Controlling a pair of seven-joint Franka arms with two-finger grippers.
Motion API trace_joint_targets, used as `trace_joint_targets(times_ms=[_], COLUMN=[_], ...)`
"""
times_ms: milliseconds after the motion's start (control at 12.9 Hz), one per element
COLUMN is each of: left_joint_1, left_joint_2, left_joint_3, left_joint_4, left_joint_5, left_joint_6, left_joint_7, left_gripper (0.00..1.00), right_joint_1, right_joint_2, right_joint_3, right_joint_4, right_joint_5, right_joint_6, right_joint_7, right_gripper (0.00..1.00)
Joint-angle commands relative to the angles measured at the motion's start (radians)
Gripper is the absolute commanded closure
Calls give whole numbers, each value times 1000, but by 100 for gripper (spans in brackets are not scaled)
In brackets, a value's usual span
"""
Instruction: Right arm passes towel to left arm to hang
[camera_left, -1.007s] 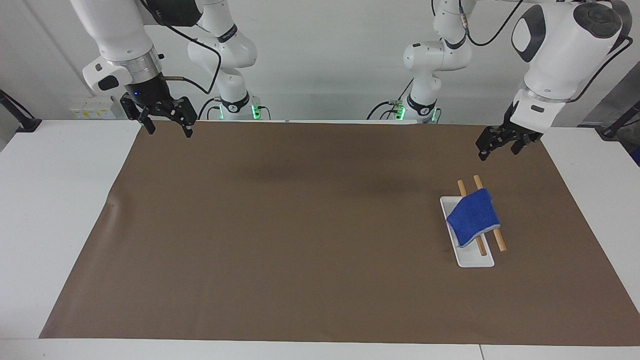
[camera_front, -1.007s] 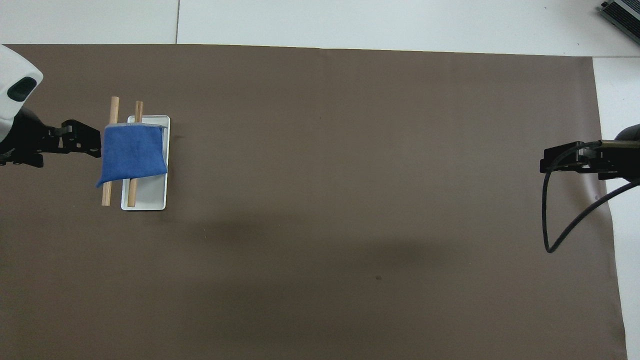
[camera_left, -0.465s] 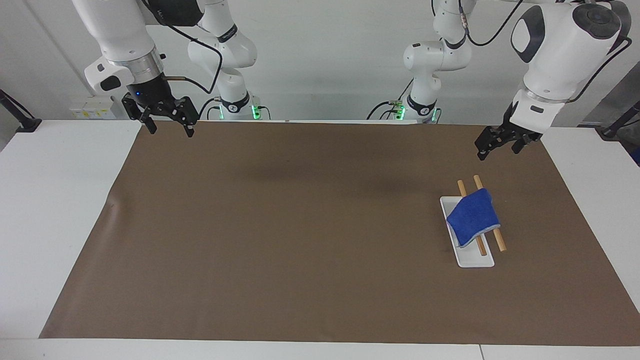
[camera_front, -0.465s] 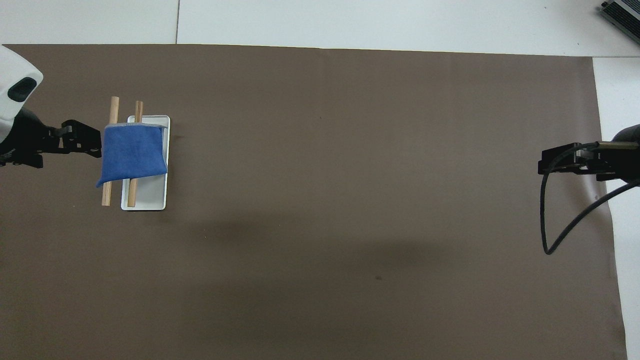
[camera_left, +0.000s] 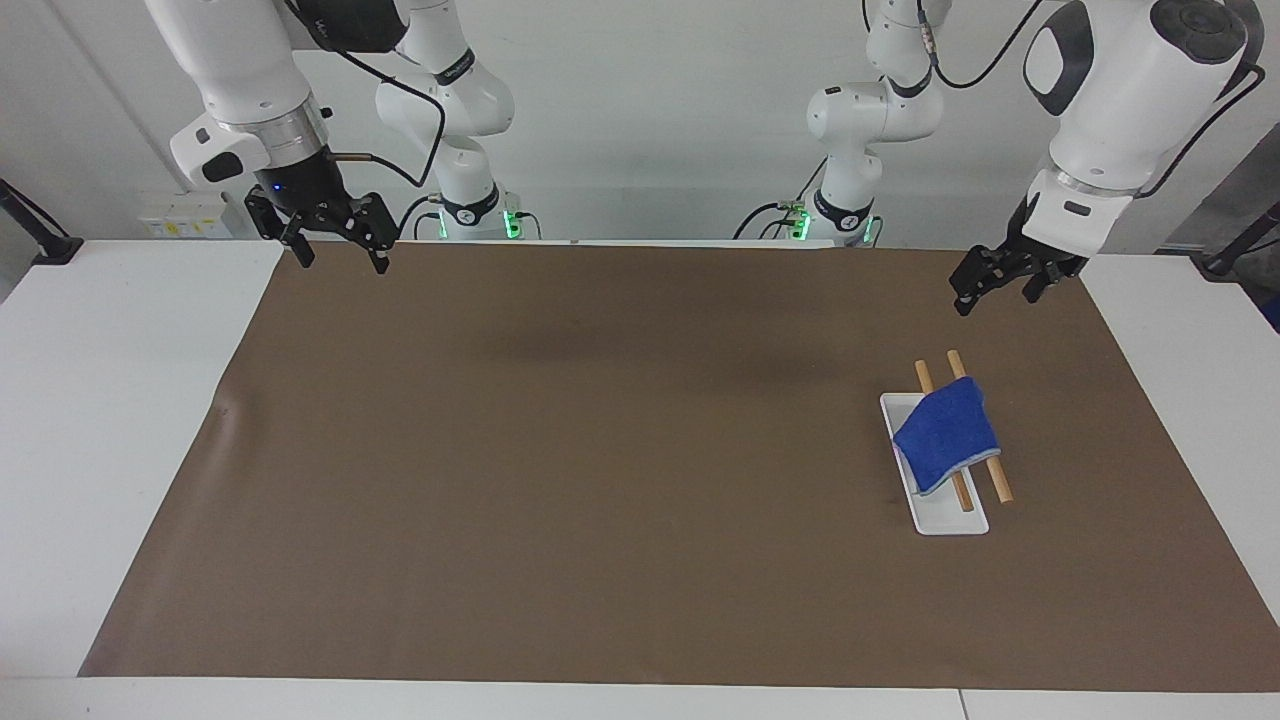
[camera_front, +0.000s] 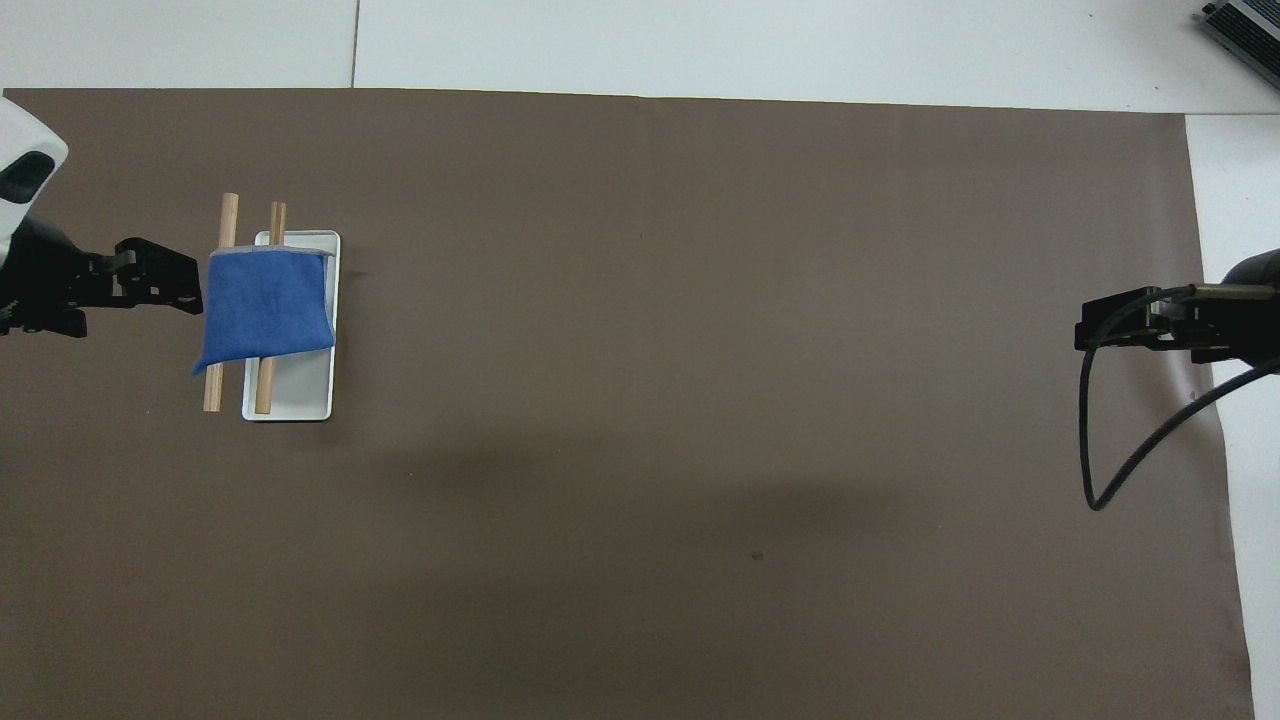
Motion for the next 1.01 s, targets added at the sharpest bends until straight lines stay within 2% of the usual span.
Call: trace_joint_targets(times_ms=[0,930], left_joint_1=[-1,0], left_joint_2=[-33,-42], left_joint_3=[8,9], left_joint_4=[-19,-34], left_joint_5=[-20,-17], left_joint_6=[8,6], left_joint_7=[-11,24], left_gripper=[0,0], right_joint_1=[-3,-4], right_joint_2=[-11,-11], right_joint_3=[4,4], right_joint_4=[-11,-11], right_joint_5=[-6,-4], right_joint_6=[-12,-12], right_joint_7=[-12,-13], right_gripper=[0,0])
